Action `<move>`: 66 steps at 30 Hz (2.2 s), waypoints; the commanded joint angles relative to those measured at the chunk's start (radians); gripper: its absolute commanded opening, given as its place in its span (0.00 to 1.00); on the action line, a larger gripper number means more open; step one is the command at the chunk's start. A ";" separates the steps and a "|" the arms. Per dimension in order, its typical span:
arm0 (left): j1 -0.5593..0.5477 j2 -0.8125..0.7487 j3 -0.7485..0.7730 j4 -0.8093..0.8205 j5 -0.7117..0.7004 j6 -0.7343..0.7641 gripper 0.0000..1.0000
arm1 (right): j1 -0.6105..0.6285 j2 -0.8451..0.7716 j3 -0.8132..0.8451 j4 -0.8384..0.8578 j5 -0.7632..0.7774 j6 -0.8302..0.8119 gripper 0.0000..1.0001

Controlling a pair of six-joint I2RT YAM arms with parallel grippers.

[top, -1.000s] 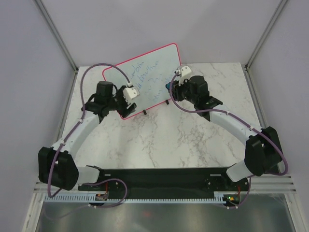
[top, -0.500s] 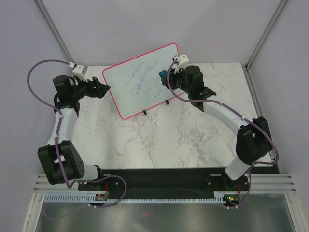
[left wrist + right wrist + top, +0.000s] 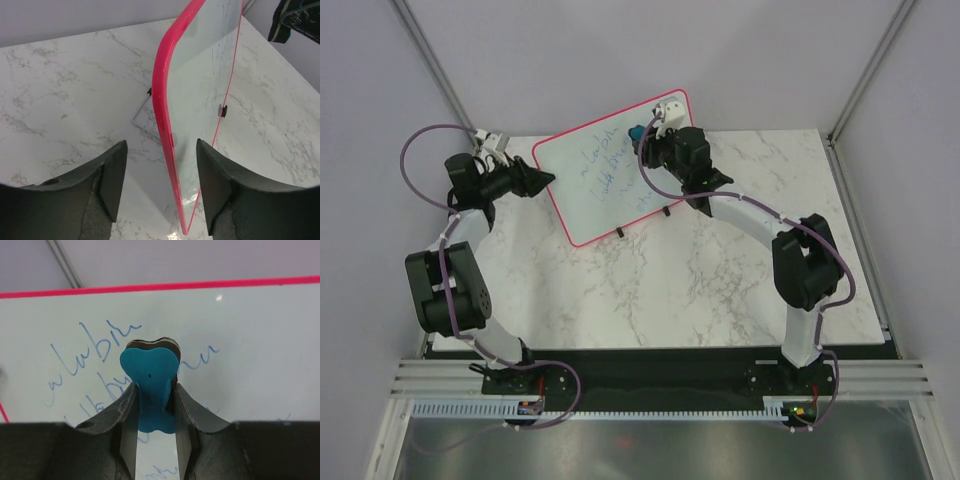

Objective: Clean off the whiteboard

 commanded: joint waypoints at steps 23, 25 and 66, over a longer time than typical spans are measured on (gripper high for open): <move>-0.044 0.041 0.122 -0.154 0.130 0.275 0.02 | 0.265 0.359 0.415 -0.097 0.059 -0.345 0.00; -0.044 0.037 0.120 -0.162 0.125 0.301 0.02 | 0.265 0.310 0.356 -0.050 0.081 -0.329 0.00; -0.059 0.011 0.134 -0.267 0.051 0.493 0.02 | 0.040 0.302 0.387 -0.100 0.271 -0.154 0.00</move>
